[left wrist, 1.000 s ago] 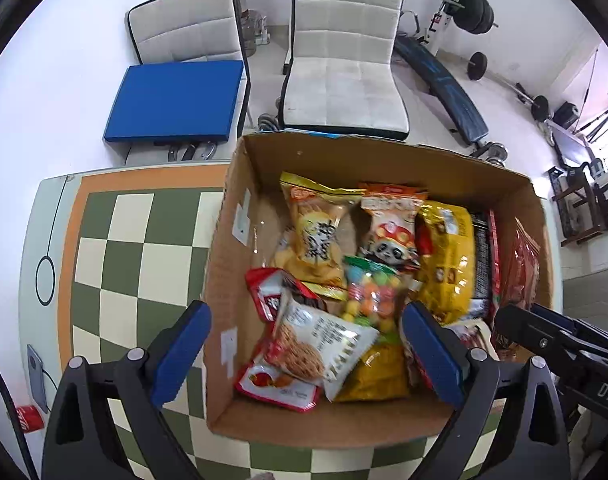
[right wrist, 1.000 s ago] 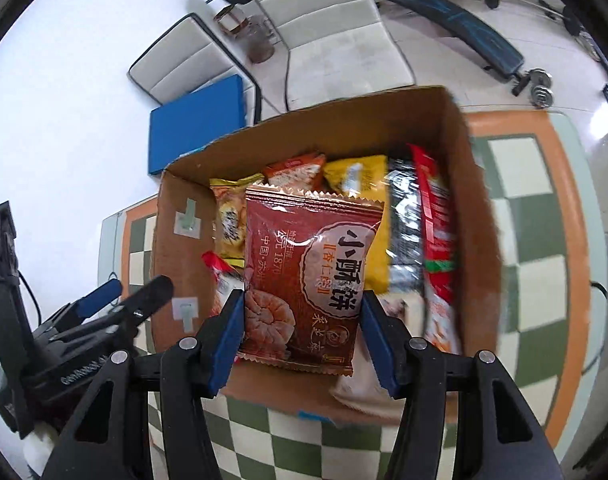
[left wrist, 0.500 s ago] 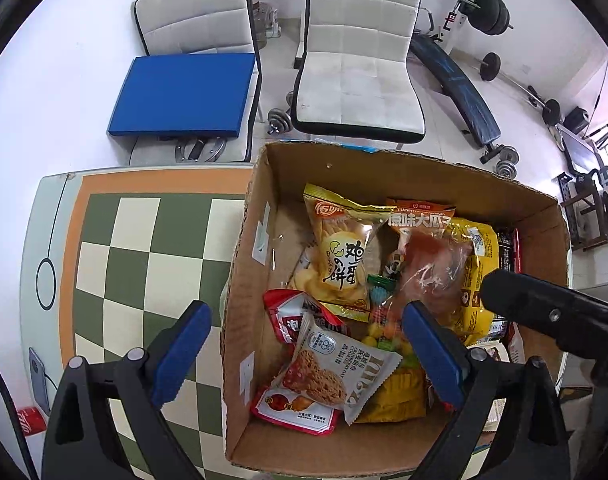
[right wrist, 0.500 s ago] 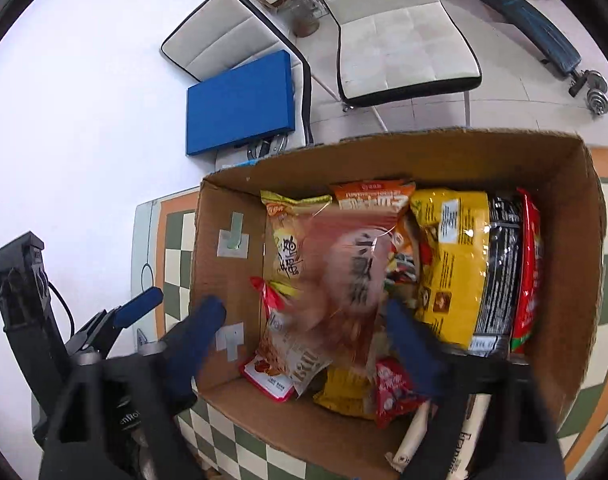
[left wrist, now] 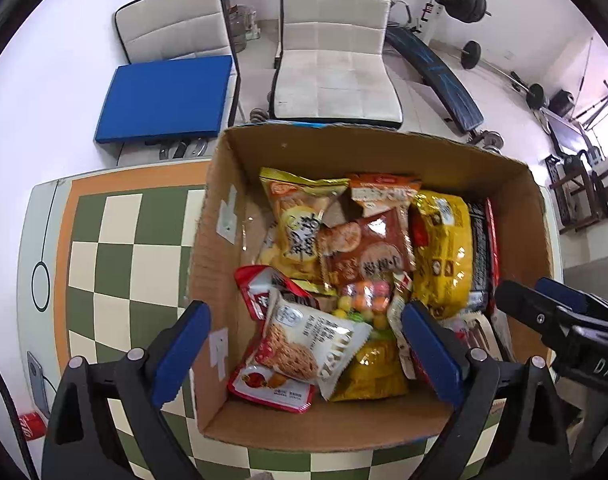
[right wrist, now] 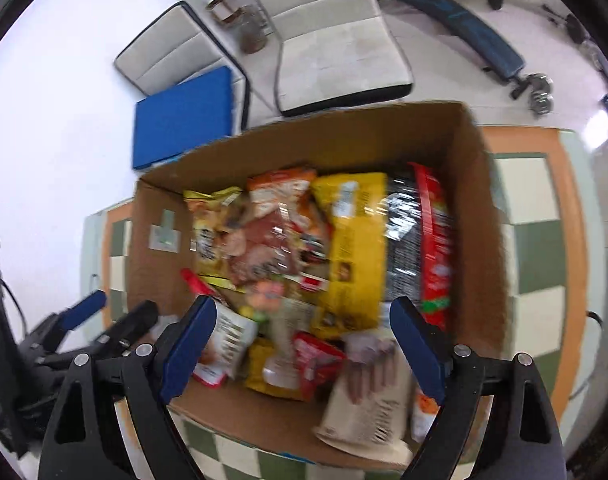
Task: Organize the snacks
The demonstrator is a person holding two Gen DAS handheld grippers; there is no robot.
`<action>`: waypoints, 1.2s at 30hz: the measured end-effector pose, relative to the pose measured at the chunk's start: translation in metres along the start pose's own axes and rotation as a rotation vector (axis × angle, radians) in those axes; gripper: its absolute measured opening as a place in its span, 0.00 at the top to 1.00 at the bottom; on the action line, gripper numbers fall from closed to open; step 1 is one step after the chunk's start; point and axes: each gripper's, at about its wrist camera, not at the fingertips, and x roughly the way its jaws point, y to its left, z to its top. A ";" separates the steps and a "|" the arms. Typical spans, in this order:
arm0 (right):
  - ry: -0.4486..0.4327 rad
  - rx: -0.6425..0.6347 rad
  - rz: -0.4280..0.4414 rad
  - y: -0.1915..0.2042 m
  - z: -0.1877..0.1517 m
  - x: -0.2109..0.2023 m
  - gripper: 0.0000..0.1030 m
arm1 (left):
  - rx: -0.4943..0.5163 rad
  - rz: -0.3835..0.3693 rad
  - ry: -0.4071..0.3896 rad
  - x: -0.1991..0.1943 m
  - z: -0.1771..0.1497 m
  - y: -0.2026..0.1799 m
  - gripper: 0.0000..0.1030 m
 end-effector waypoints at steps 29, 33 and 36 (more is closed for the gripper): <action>-0.234 -0.003 -0.161 -0.004 -0.119 -0.140 0.06 | 0.047 -0.010 -0.199 -0.135 -0.092 -0.032 0.00; -0.281 -0.004 -0.161 0.001 -0.153 -0.176 0.06 | 0.055 -0.007 -0.226 -0.166 -0.122 -0.038 0.00; -0.309 -0.012 -0.169 0.006 -0.176 -0.201 0.06 | 0.068 0.009 -0.261 -0.190 -0.143 -0.043 0.00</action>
